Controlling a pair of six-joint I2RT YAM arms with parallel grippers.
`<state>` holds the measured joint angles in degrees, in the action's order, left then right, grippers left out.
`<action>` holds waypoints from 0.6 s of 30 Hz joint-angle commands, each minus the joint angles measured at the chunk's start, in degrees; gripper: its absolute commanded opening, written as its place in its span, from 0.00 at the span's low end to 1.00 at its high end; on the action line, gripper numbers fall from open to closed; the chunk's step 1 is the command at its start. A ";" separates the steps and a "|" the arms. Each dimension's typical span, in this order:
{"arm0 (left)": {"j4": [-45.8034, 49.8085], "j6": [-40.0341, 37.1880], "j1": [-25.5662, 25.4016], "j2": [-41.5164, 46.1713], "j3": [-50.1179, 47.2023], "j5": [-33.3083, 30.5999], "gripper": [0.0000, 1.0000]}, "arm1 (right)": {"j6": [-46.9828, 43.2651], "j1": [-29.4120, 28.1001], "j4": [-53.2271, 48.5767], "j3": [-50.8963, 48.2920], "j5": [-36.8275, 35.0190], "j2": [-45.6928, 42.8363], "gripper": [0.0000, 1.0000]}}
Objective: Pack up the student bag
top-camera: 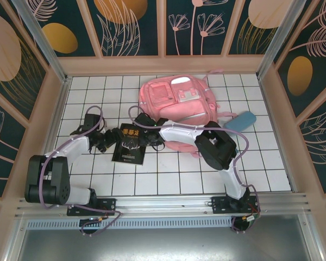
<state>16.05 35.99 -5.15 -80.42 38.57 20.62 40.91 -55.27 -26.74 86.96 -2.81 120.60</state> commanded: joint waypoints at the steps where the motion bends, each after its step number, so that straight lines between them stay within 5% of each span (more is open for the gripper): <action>1: -0.50 -1.53 -1.60 -2.02 -0.47 0.91 0.77 | 2.79 0.38 0.97 -0.22 1.66 1.11 0.44; 18: -2.85 -0.44 -3.65 -4.31 -1.74 1.13 0.61 | 2.57 0.33 4.24 4.79 10.60 -1.25 0.30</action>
<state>15.35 34.94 -7.94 -83.96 37.67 19.62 42.59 -54.06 -25.91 88.90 2.70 121.67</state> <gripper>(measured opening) 0.613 0.308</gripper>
